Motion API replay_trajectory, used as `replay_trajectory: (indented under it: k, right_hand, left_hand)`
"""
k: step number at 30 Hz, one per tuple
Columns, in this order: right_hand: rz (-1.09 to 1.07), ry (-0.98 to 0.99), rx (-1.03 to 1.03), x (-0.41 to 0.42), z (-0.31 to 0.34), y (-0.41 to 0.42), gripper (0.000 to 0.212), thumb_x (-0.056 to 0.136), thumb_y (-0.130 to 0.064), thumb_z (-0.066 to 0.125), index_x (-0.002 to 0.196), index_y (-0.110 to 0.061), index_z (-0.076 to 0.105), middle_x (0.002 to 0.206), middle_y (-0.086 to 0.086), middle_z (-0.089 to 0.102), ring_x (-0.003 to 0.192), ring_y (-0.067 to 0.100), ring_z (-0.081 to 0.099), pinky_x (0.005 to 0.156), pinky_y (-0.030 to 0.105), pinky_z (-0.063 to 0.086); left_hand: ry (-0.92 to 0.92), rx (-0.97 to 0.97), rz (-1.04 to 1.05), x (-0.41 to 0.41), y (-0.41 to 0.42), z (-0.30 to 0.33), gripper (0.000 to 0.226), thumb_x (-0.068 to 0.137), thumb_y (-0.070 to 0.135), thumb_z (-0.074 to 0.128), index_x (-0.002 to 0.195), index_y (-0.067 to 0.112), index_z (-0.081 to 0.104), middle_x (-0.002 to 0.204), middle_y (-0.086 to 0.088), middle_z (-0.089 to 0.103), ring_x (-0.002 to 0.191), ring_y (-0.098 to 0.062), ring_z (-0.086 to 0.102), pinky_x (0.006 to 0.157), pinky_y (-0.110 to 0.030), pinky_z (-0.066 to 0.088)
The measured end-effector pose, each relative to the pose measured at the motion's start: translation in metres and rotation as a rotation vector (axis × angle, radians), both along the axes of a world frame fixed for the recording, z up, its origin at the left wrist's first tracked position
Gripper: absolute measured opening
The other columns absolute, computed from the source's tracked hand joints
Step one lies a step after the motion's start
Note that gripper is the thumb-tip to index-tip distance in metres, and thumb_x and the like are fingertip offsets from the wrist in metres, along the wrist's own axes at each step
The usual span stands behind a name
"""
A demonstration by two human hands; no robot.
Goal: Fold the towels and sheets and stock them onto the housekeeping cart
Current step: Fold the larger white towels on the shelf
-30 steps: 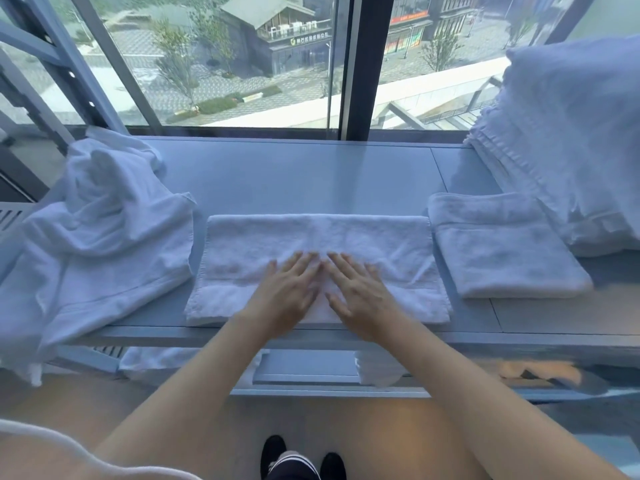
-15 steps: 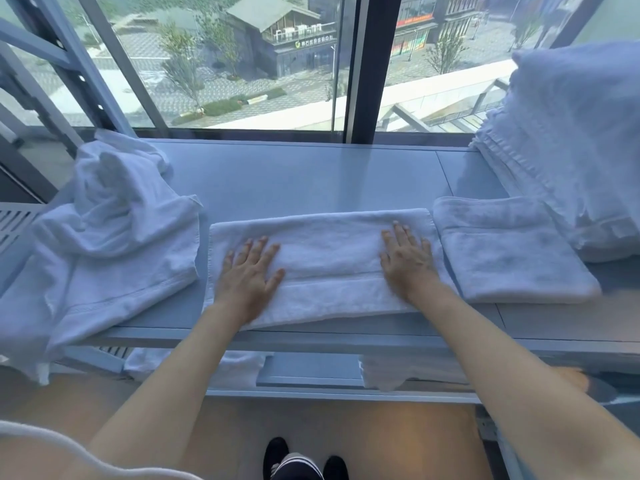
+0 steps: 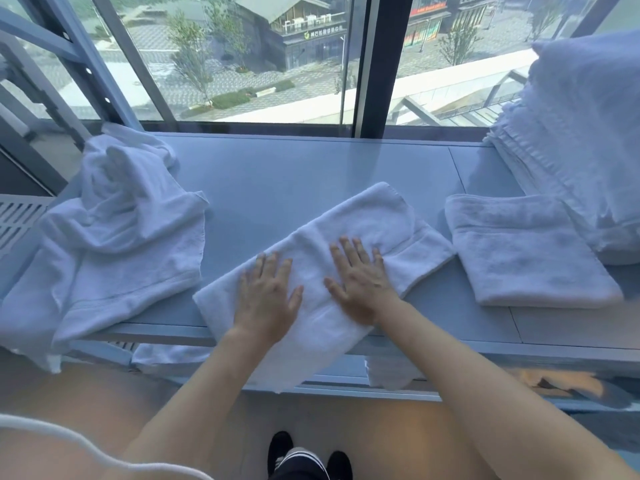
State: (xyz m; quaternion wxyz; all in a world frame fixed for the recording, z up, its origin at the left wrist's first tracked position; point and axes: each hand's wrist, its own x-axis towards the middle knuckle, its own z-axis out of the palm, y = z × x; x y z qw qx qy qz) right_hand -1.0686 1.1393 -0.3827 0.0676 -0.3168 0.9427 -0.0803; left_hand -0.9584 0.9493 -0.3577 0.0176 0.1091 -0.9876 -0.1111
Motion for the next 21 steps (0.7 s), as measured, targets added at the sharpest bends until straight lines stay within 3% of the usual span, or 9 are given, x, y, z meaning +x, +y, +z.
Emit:
replay_trajectory:
  k: [6, 11, 15, 18, 21]
  right_hand:
    - [0.396, 0.056, -0.011, -0.024, 0.010, 0.028, 0.082, 0.099, -0.066, 0.032, 0.165, -0.026, 0.005, 0.173, -0.003, -0.002, 0.159, 0.017, -0.004, 0.127, 0.045, -0.004]
    - [0.326, 0.071, -0.023, -0.035, 0.020, 0.041, 0.087, 0.097, -0.069, 0.039, 0.165, -0.022, 0.012, 0.173, 0.000, 0.006, 0.159, 0.017, 0.004, 0.128, 0.042, 0.007]
    - [0.241, 0.024, 0.051, -0.025, 0.022, 0.046, 0.087, 0.094, -0.076, 0.026, 0.165, -0.030, 0.005, 0.173, -0.003, -0.003, 0.159, 0.015, -0.003, 0.128, 0.045, 0.000]
    - [0.148, -0.030, 0.000, -0.004, 0.012, 0.057, 0.085, 0.095, -0.076, 0.024, 0.165, -0.032, 0.005, 0.172, -0.008, -0.006, 0.158, 0.012, -0.008, 0.128, 0.044, -0.003]
    - [0.153, -0.003, -0.050, 0.010, 0.004, 0.068, 0.079, 0.098, -0.072, 0.026, 0.164, -0.034, 0.004, 0.172, -0.012, -0.005, 0.157, 0.008, -0.011, 0.128, 0.041, -0.005]
  left_hand:
    - [-0.043, 0.018, -0.291, -0.046, -0.018, -0.005, 0.062, 0.107, 0.046, 0.039, 0.162, 0.023, 0.024, 0.172, 0.004, 0.010, 0.159, -0.017, 0.002, 0.125, -0.054, 0.015]
    - [-0.048, 0.100, -0.237, -0.039, -0.008, -0.018, 0.065, 0.106, 0.053, 0.032, 0.164, 0.031, 0.013, 0.172, 0.012, -0.001, 0.158, -0.010, -0.005, 0.127, -0.049, 0.007]
    - [-0.070, 0.139, -0.148, -0.024, 0.009, -0.018, 0.067, 0.107, 0.052, 0.032, 0.165, 0.030, 0.009, 0.172, 0.011, -0.006, 0.158, -0.012, -0.008, 0.128, -0.047, 0.004]
    - [-0.065, 0.103, -0.091, -0.002, 0.022, -0.022, 0.070, 0.104, 0.054, 0.034, 0.164, 0.024, 0.014, 0.173, 0.002, 0.001, 0.159, -0.018, -0.005, 0.127, -0.050, 0.005]
    - [0.041, 0.024, -0.167, 0.001, 0.028, -0.018, 0.071, 0.099, 0.057, 0.044, 0.154, 0.012, 0.038, 0.166, -0.009, 0.026, 0.159, -0.026, 0.008, 0.126, -0.055, 0.012]
